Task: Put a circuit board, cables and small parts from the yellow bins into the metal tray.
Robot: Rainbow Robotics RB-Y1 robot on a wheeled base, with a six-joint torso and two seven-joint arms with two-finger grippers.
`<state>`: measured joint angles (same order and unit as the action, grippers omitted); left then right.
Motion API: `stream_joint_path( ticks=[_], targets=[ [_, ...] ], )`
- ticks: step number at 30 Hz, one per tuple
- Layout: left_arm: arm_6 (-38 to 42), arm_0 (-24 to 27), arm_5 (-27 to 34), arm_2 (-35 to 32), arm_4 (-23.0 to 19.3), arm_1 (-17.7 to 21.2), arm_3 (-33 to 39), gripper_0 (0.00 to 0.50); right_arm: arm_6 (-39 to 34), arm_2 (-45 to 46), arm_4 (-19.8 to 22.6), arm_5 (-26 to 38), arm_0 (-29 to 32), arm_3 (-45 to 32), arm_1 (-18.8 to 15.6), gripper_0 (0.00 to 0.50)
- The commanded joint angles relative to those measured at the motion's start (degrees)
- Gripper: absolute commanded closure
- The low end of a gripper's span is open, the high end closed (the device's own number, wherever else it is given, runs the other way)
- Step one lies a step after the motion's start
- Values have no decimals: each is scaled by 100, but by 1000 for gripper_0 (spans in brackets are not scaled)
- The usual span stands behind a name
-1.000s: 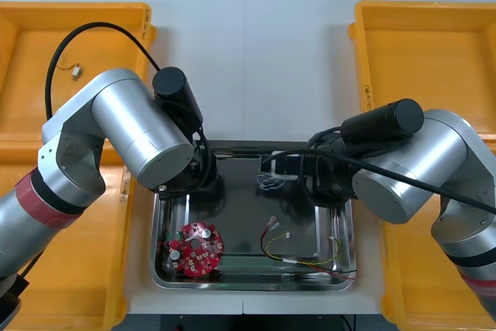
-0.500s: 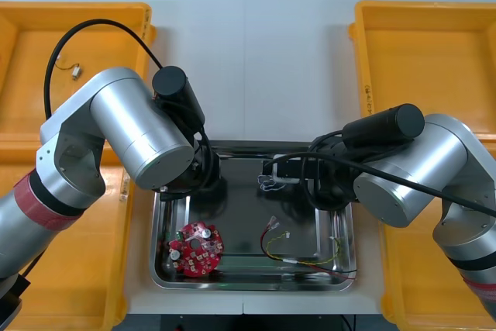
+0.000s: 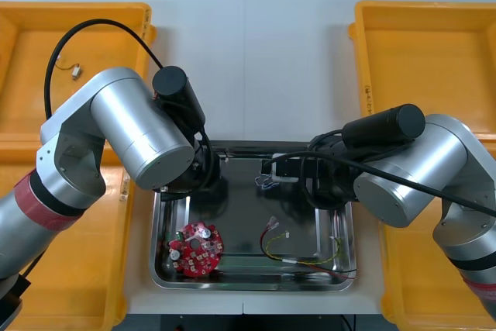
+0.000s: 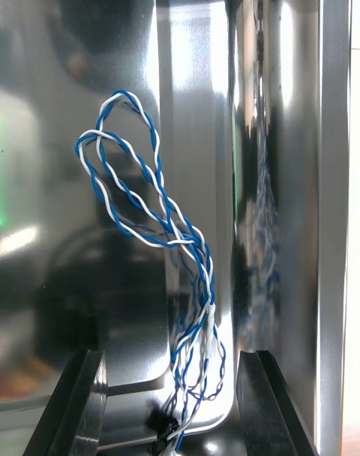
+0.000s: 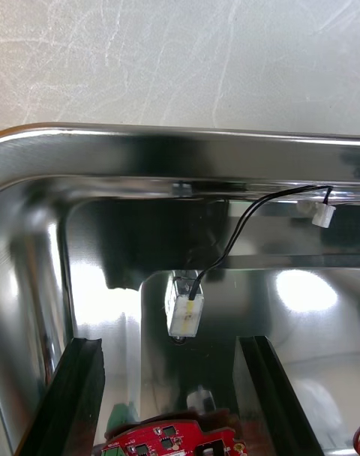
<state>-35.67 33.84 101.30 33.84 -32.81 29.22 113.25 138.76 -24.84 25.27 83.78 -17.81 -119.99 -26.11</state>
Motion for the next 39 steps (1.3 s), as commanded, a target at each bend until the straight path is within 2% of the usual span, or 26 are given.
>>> stream_joint_path(
  ticks=[1,5,14,21,27,34,39],
  targets=[
    [-54,-44,56,53,20,-136,241,0,46,-21,49,-55,50,-95,-113,0],
    [-45,-53,56,53,29,-145,250,0,46,102,92,138,-12,-174,-113,0],
    [-37,-27,153,-106,20,-136,364,0,-95,840,400,1571,-319,-868,98,0],
    [-54,298,689,-624,-472,-4,654,0,-455,1491,620,2622,-899,-1150,256,0],
    [-124,588,856,-1327,-876,92,742,0,-1237,2088,1112,2622,-1532,-1053,256,0],
    [-195,1054,870,-1872,-1008,242,645,0,-1905,2897,1938,2622,-1805,-728,45,0],
    [-265,1863,870,-1995,-1280,523,-233,0,-2758,3257,2167,2622,-1796,-728,-368,0]
  ],
)
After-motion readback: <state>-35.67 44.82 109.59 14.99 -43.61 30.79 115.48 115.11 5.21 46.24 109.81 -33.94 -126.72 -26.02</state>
